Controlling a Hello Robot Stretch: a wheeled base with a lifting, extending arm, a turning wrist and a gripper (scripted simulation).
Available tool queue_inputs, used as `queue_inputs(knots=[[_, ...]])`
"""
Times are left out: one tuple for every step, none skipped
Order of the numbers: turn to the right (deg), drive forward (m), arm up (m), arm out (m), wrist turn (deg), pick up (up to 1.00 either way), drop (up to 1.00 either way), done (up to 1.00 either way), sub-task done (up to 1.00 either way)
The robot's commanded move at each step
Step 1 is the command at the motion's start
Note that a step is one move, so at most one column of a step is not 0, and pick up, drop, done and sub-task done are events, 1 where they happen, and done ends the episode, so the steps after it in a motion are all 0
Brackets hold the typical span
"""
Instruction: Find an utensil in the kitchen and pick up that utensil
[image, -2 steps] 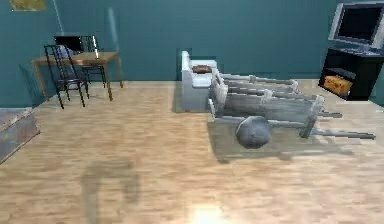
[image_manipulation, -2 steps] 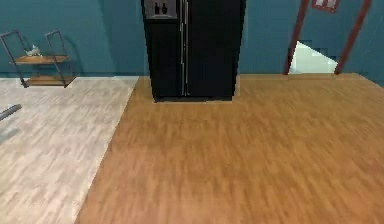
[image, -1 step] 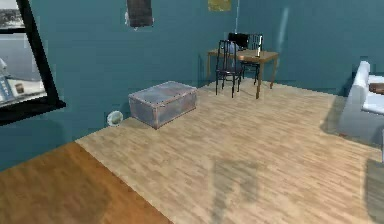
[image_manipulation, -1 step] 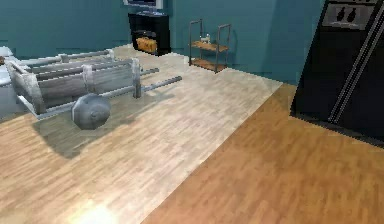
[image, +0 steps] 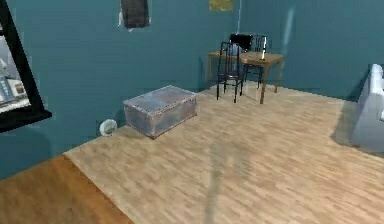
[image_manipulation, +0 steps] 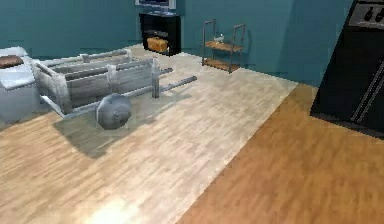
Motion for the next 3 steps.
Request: queue_inputs(knots=[[-6.0, 0.00, 0.00, 0.00, 0.0, 0.00, 0.00, 0.00, 0.00], [0.0, 0.25, 0.00, 0.00, 0.0, 0.00, 0.00, 0.00, 0.00], [-42.0, 0.00, 0.00, 0.00, 0.0, 0.00, 0.00, 0.00, 0.00]])
